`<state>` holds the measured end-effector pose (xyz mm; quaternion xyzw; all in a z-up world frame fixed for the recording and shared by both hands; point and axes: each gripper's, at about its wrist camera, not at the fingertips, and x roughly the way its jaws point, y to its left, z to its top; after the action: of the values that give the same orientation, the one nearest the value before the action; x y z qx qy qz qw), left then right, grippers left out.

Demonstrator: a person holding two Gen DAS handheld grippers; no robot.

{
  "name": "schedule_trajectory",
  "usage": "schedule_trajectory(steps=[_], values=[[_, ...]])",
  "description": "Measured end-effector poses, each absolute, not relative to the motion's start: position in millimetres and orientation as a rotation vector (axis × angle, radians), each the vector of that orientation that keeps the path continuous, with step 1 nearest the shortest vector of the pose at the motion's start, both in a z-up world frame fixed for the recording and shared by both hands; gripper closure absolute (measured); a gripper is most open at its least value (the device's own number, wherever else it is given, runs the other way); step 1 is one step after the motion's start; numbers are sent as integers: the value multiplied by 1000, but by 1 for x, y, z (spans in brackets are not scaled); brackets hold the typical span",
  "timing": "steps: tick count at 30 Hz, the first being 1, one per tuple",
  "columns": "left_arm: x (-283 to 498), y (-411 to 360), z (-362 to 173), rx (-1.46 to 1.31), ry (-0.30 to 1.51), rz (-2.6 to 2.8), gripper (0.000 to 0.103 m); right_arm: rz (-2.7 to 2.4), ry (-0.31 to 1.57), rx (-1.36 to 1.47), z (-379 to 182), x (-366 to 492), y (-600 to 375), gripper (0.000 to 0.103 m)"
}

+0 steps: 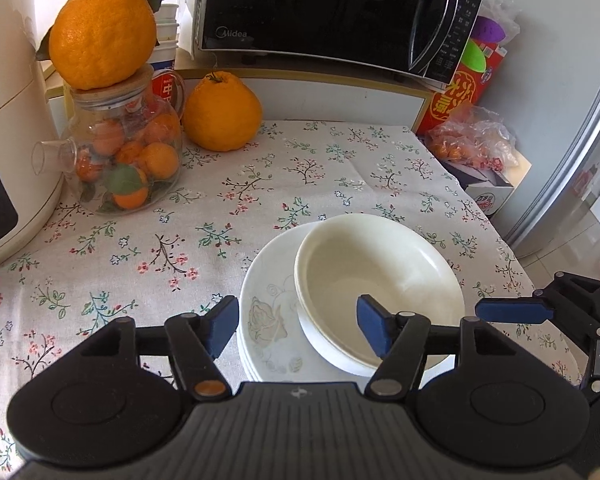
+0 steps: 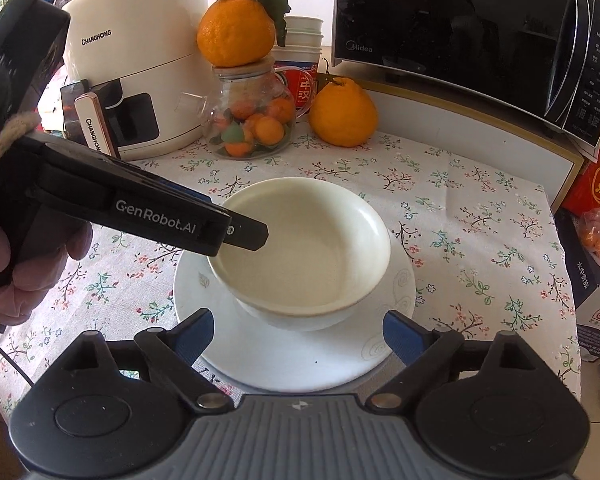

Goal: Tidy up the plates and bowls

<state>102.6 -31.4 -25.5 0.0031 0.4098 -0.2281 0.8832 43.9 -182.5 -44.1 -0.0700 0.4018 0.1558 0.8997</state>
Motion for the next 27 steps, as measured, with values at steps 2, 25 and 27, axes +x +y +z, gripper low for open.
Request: schedule_trajectory(steps=[2,25,27], values=[[97,-25,-18,13,862,-443,27,318,842,-151,-40,40,-182,15],[24,2,-15,74,1044,-125,0,-13,994,182,-30,-3,-202,4],[23,1,-15,66,1051,-131,0,-17,1001,183,-34,-1,-204,4]])
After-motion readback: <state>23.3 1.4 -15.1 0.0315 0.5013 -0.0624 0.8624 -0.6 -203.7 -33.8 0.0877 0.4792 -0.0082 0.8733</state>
